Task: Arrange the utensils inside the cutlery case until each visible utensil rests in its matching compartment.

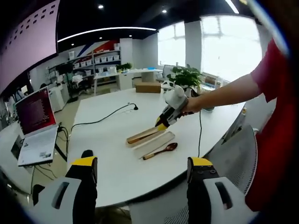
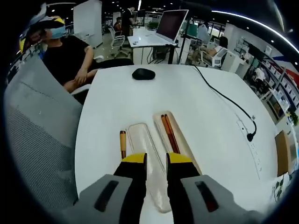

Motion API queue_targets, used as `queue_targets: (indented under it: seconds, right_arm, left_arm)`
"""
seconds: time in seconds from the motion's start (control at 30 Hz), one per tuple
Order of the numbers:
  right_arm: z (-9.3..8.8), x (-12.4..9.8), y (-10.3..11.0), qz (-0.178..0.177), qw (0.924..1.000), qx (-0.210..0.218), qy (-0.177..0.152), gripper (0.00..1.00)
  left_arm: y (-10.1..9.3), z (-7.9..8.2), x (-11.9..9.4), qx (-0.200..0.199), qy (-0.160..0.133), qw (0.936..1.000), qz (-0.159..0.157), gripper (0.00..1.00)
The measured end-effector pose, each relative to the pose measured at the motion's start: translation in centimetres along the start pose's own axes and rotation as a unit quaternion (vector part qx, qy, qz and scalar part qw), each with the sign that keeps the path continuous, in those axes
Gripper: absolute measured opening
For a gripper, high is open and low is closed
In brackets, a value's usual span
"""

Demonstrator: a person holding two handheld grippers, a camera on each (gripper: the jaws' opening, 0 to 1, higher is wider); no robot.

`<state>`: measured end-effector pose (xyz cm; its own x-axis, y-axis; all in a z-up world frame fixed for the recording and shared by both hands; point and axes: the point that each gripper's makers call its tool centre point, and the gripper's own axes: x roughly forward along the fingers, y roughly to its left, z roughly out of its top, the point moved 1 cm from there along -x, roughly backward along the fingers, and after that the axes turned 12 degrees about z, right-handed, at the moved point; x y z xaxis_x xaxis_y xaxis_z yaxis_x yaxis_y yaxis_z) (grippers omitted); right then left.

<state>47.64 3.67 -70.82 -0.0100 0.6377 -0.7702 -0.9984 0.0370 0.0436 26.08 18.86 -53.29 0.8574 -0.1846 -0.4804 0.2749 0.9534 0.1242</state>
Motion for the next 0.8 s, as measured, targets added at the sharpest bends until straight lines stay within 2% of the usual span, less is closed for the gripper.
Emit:
queue_targets:
  seconds: [0.13,0.2,0.27,0.33,0.43,0.57,0.6,0.7,0.8]
  right_arm:
    - [-0.2,0.4,1.1,-0.001,0.9998,0.014,0.010,0.13]
    - [-0.6,0.8,2.0,0.006,0.9996,0.015,0.024,0.14]
    - [-1.2,1.2,2.3,0.009,0.9988,0.005,0.048,0.14]
    - [-1.5,1.7,2.5,0.007,0.9986,0.013,0.052,0.14]
    - [-1.6,2.4,3.5,0.013,0.9983,0.026,0.051,0.15]
    - [-2.4,3.0,4.3,0.015,0.9967,0.010,0.079,0.18]
    - [-2.5,2.9,4.5,0.013,0.9962,0.011,0.086,0.18]
    - [-1.9,2.8,4.7,0.017,0.9969,0.015,0.076,0.18]
    - [-2.1,3.3,4.7,0.020,0.9963,0.006,0.084,0.17]
  left_arm:
    - [-0.5,0.1,-0.2,-0.014,-0.006,0.9995,-0.026,0.85]
    - [-0.8,0.9,-0.5,-0.056,-0.035,0.9967,-0.048,0.94]
    - [-0.3,0.5,-0.3,-0.084,-0.032,0.9949,-0.045,0.93]
    - [-0.8,0.1,-0.1,-0.092,-0.030,0.9930,-0.068,0.92]
    - [-1.2,-0.2,0.4,-0.048,-0.033,0.9947,-0.085,0.92]
    - [-1.7,0.1,1.3,-0.034,-0.039,0.9923,-0.113,0.92]
    - [-1.6,0.2,1.5,-0.032,-0.037,0.9926,-0.111,0.92]
    - [-1.2,0.6,1.9,-0.021,-0.039,0.9930,-0.110,0.89]
    - [-0.9,0.4,2.4,-0.017,-0.038,0.9935,-0.106,0.88]
